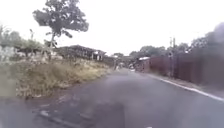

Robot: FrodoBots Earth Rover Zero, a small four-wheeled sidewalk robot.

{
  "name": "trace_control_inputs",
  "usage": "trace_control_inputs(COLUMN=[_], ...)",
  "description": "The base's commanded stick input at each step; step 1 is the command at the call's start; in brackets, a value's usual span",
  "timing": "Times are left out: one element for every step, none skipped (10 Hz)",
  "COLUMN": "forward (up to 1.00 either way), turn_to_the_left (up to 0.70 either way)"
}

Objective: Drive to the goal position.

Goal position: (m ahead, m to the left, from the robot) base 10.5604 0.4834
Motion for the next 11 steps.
trace_control_inputs(forward=[0.7,0.7,0.7,0.7,0.7,0.7,0.7,0.7,0.7,0.7,0.7], turn_to_the_left=[-0.35,-0.35,-0.35,-0.35,-0.35,-0.35,-0.35,-0.35,-0.35,-0.35,-0.35])
